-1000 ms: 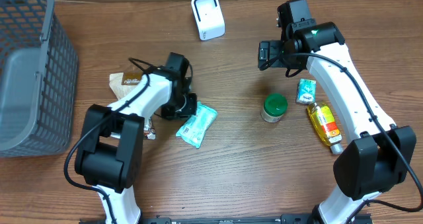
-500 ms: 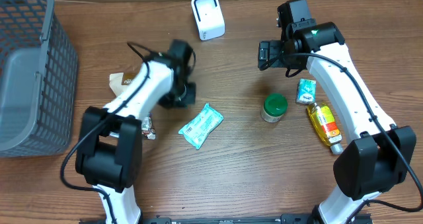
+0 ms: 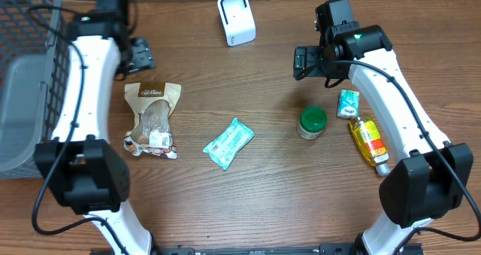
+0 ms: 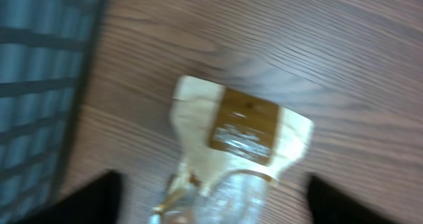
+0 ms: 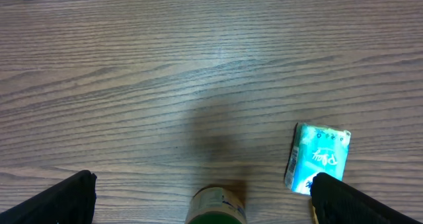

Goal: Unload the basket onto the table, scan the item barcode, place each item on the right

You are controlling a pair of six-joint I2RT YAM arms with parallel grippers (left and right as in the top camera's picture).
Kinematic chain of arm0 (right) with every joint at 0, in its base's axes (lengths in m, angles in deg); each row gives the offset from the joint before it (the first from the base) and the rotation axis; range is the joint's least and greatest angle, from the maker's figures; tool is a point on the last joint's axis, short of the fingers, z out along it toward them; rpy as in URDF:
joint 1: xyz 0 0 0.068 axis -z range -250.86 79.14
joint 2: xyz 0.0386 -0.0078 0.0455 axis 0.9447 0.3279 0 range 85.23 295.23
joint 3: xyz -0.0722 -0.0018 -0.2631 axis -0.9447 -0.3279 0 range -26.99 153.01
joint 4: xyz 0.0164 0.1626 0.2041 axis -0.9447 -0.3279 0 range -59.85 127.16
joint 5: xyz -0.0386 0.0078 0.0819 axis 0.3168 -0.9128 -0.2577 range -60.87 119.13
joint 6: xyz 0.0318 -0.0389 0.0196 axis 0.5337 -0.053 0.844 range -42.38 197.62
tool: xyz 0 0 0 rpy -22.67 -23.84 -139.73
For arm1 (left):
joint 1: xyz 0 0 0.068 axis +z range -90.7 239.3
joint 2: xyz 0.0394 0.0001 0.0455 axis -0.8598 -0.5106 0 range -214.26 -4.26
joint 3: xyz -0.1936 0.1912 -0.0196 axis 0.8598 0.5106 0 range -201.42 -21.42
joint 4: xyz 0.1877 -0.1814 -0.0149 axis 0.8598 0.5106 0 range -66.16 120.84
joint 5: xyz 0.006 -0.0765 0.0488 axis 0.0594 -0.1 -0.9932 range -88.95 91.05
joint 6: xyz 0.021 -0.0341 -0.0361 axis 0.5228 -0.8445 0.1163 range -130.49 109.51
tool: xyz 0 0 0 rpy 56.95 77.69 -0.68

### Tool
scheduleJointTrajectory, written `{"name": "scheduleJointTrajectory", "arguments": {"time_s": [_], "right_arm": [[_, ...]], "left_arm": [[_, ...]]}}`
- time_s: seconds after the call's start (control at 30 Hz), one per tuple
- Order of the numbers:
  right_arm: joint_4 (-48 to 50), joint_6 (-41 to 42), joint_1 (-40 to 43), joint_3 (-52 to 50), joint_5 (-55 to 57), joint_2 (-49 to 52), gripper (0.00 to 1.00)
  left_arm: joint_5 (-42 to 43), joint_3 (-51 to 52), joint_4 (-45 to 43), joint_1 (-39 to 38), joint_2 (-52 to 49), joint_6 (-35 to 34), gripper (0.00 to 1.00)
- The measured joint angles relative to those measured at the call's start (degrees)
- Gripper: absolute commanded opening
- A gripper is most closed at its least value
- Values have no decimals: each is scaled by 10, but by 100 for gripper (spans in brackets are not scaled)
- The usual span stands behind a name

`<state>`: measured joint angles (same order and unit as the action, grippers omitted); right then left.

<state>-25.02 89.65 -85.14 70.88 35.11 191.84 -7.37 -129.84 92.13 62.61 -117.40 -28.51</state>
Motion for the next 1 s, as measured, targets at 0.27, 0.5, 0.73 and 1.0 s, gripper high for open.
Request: {"name": "scheduleJointTrajectory", "arguments": {"time_s": [0.27, 0.5, 0.73, 1.0], "right_arm": [[0, 0, 0, 0, 0, 0, 100], [0, 0, 0, 0, 0, 0, 100], [0, 0, 0, 0, 0, 0, 100], [0, 0, 0, 0, 0, 0, 100]], "left_arm": [[-4, 0, 1, 49, 0, -2, 100], [-4, 0, 1, 49, 0, -2, 100], [-4, 0, 1, 49, 0, -2, 100], [-4, 0, 1, 49, 0, -2, 99]]}}
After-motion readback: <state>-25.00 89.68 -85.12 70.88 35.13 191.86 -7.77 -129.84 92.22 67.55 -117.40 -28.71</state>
